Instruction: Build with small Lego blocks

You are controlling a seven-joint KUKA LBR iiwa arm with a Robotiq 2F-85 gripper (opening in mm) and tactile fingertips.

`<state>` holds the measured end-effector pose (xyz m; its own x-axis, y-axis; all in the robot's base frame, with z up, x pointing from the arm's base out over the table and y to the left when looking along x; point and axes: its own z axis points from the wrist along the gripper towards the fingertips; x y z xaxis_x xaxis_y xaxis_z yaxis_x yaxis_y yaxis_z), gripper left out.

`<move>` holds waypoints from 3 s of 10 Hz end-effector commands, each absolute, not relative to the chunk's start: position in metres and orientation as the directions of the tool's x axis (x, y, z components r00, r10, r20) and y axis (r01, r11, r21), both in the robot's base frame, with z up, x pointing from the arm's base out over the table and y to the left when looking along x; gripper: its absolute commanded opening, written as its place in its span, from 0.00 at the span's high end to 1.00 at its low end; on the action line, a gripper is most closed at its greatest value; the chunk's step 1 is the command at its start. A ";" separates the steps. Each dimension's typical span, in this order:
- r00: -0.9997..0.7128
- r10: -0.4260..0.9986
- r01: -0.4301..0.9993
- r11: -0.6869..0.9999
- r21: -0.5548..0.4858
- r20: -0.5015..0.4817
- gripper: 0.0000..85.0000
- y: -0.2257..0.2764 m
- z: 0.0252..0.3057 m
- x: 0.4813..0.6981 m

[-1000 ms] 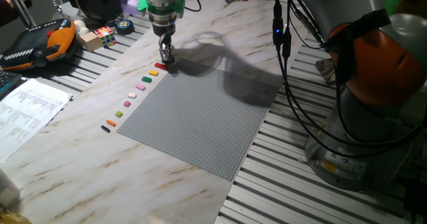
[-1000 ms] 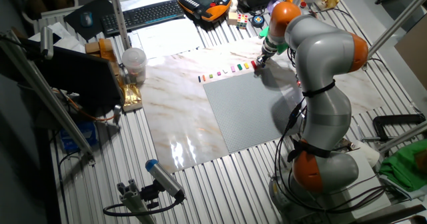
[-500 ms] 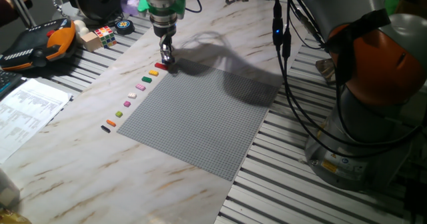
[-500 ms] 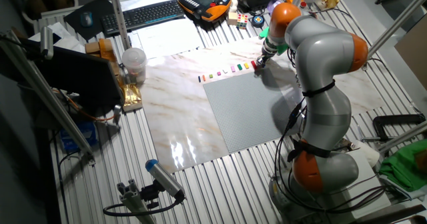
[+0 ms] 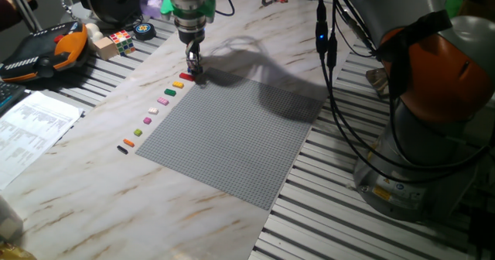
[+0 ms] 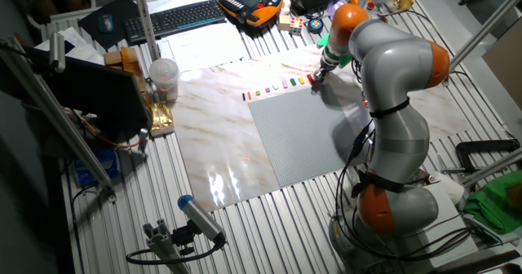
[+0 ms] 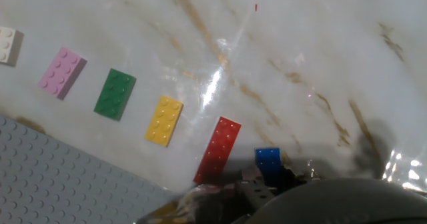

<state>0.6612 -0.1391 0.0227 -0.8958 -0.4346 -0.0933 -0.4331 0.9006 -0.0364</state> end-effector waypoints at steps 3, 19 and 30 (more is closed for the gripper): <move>-0.897 -0.434 -0.431 0.901 -0.049 -0.088 0.99 -0.141 0.028 0.661; -0.999 0.033 0.036 0.997 -0.072 -0.043 0.99 -0.148 0.034 0.597; -0.999 -0.001 0.001 0.998 -0.066 -0.036 0.99 -0.148 0.028 0.599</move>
<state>0.5991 -0.1485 0.0278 -0.9994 -0.0016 -0.0359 0.0008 0.9979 -0.0652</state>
